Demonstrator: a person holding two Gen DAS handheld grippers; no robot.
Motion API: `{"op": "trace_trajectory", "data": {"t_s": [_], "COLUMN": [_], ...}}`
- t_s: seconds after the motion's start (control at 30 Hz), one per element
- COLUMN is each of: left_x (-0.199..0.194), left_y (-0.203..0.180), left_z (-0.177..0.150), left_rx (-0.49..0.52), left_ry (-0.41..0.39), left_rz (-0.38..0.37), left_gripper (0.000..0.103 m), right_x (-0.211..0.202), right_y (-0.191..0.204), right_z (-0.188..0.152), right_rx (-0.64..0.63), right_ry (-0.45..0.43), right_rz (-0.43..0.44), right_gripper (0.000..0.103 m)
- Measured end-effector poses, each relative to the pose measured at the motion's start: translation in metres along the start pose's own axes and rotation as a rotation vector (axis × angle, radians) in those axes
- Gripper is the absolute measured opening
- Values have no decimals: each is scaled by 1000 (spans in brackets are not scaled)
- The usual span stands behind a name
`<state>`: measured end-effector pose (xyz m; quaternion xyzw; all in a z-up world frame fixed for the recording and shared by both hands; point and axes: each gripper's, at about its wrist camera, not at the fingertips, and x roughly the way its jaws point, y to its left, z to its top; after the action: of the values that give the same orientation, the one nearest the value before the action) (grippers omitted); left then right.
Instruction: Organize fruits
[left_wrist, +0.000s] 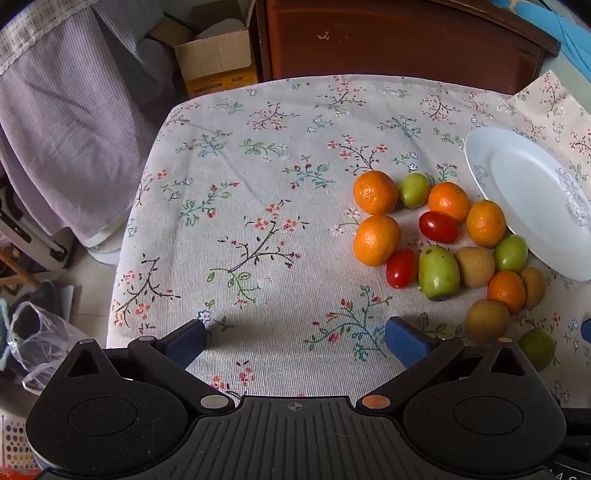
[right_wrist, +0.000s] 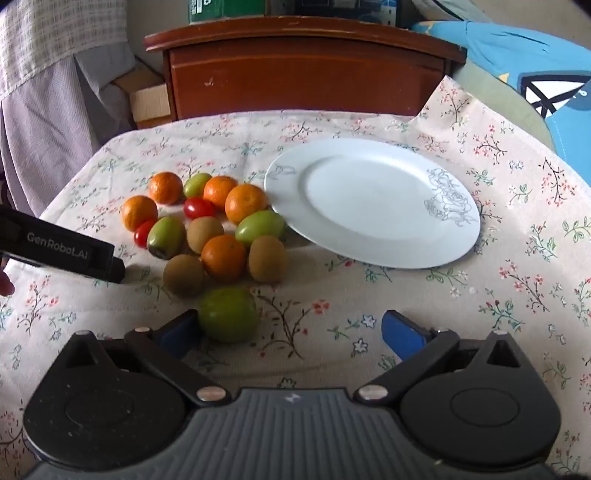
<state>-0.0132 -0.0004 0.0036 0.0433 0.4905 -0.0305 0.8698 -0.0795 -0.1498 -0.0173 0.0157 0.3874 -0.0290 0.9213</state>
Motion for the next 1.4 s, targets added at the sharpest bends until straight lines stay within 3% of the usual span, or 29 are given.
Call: {"op": "trace_trajectory", "data": {"t_s": [0.2, 0.3, 0.53, 0.63, 0.9, 1.13, 1.4], "left_x": [-3, -5, -11, -17, -49, -78, -81], "left_y": [-3, -4, -9, -10, -1, 16, 20], "left_z": [-2, -3, -7, -9, -5, -4, 2], "left_rx": [12, 19, 52, 73, 41, -12, -19], "left_ry": [15, 21, 31, 26, -42, -68, -94], "left_rz": [3, 5, 31, 43, 37, 45, 86], "left_gripper": [103, 103, 103, 103, 103, 103, 103], "right_x": [-2, -3, -16, -30, -68, -72, -55], "right_y": [7, 10, 11, 10, -7, -7, 2], "right_z": [1, 9, 7, 2, -12, 10, 47], "right_rx": [5, 25, 88, 117, 270, 219, 179], "right_ry": [80, 213, 272, 279, 215, 185, 197], "right_rz": [-41, -51, -79, -104, -47, -89, -85], "right_gripper": [102, 102, 102, 102, 102, 102, 102]}}
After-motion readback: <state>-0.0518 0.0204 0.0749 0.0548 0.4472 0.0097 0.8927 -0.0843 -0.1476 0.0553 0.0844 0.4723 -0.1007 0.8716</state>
